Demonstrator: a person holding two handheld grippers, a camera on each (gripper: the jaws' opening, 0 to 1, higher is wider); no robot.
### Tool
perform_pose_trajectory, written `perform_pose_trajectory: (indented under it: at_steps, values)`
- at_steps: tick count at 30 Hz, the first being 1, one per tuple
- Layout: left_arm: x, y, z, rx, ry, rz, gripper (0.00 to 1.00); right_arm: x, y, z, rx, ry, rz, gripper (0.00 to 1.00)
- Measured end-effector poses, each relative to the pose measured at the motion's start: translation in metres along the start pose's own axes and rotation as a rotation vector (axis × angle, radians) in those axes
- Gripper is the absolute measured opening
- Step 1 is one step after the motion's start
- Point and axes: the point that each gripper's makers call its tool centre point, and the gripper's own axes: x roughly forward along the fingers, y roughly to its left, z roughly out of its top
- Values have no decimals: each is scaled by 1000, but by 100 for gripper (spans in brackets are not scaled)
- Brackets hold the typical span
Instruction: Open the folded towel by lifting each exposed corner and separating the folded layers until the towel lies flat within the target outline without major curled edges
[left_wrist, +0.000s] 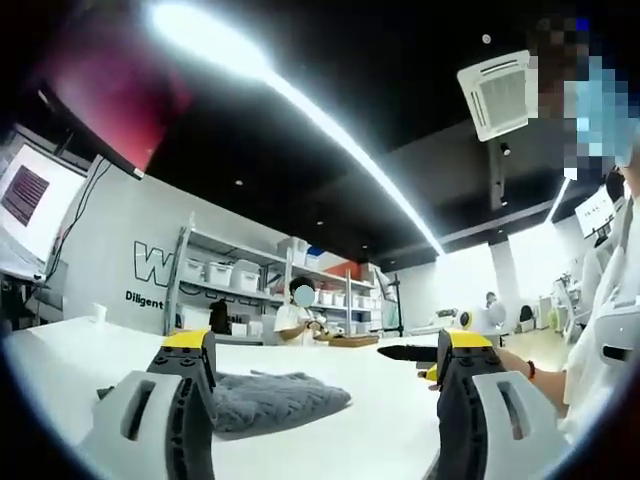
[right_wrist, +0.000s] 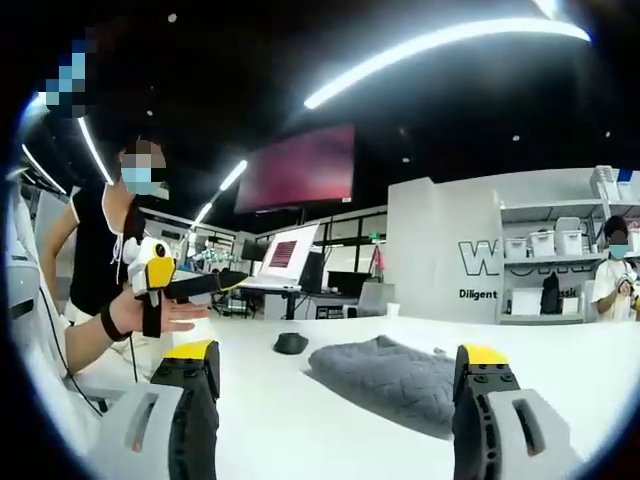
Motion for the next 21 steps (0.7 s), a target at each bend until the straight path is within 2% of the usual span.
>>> perform_pose_trajectory:
  at_steps: [7,21]
  values:
    - [5,0,-4,-34,13,-6,86,2,-1,-6,4,20,5,97]
    - [24,4,-8,-7,63,-12,86,10,-11,-7,-3,45,11,96]
